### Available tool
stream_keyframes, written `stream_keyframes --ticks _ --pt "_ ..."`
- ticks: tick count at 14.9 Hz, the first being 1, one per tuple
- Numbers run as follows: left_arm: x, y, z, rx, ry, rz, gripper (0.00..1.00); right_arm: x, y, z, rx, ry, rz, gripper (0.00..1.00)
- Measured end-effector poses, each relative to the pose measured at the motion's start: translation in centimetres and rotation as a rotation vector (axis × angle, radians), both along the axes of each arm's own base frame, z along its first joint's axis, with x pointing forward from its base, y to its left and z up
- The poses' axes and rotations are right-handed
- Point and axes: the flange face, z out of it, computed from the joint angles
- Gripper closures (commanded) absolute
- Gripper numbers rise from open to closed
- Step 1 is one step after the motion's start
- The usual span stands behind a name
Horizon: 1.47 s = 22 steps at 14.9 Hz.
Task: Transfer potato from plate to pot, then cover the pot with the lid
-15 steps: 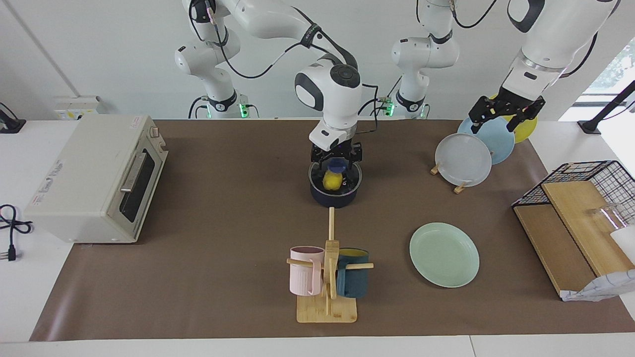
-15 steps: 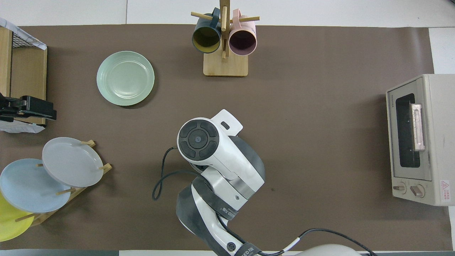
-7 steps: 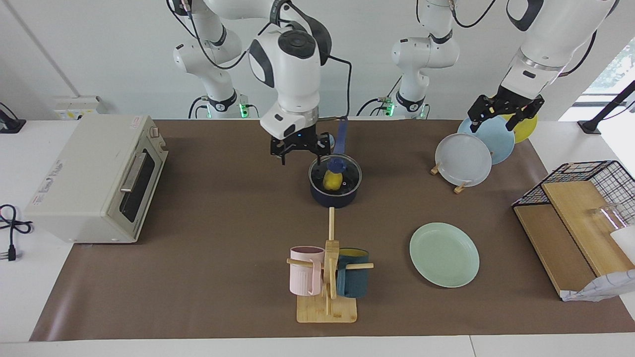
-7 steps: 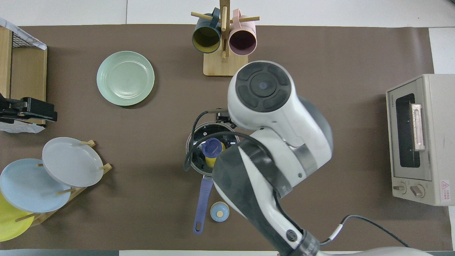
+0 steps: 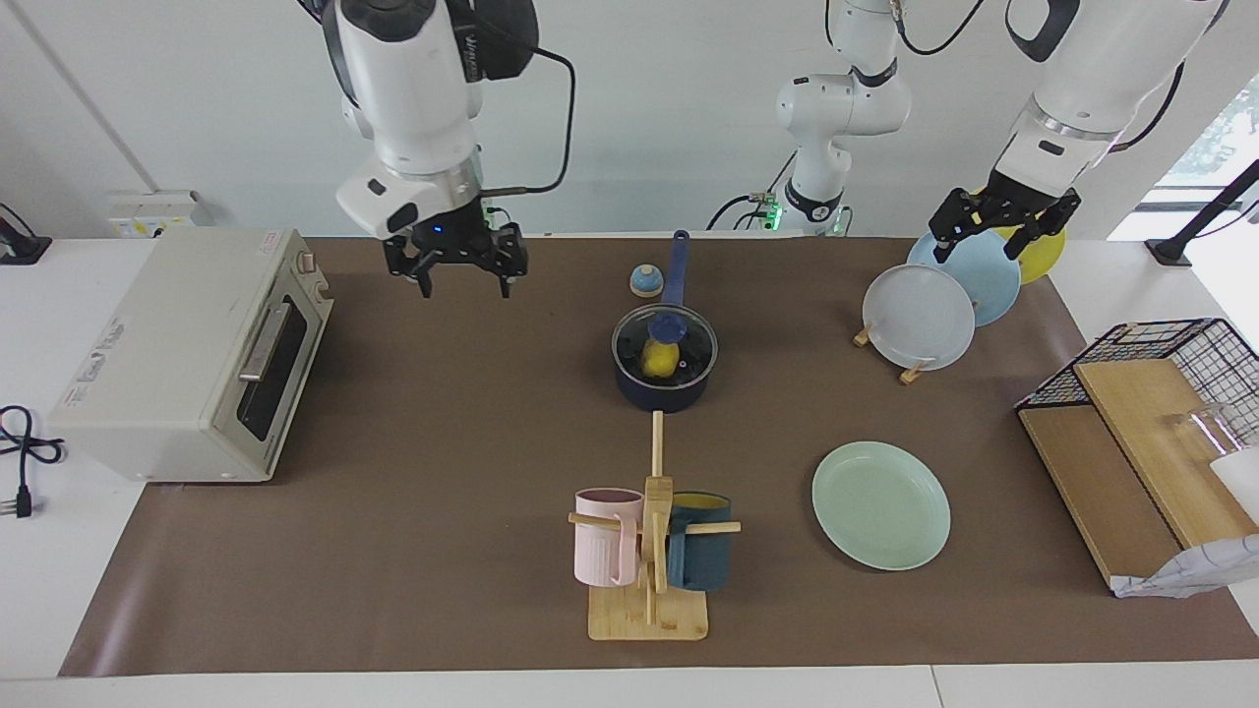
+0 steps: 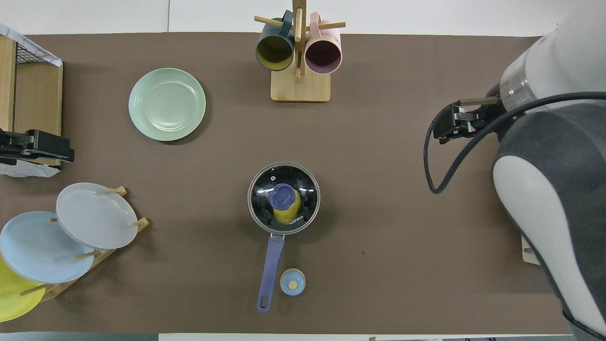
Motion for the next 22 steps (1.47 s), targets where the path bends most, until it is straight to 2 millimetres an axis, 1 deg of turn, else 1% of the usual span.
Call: stream_keyframes --ticks 1,3,6,8,12,14,17,22 --pt "-0.1 0.0 0.1 0.000 -0.002 0.000 0.00 -0.1 -1.0 -0.3 -0.004 0.010 -0.012 0.00" --pt "-0.2 0.0 0.4 -0.001 -0.008 0.000 0.00 -0.4 -2.9 -1.5 -0.009 0.028 -0.021 0.00" --pt "-0.7 0.1 1.1 -0.002 -0.020 0.000 0.00 -1.2 -6.5 -3.1 -0.003 0.059 -0.015 0.00" --pt "-1.0 0.1 1.8 -0.004 -0.032 0.000 0.00 -1.9 -7.6 -3.5 0.002 0.054 -0.018 0.00" --pt "-2.1 0.2 3.0 -0.006 -0.053 0.001 0.00 -2.2 -8.6 -3.5 0.007 0.019 -0.034 0.00" --pt "-2.6 0.2 2.1 -0.005 -0.033 0.000 0.00 -2.2 -9.3 -3.6 0.007 0.021 -0.045 0.00" --pt "-2.9 0.0 0.7 -0.001 -0.002 -0.006 0.00 -2.2 -9.0 -3.6 0.006 0.021 -0.039 0.00" --pt "-2.9 -0.3 0.4 0.000 0.002 -0.011 0.00 -2.2 -9.1 -3.6 0.005 0.022 -0.040 0.00"
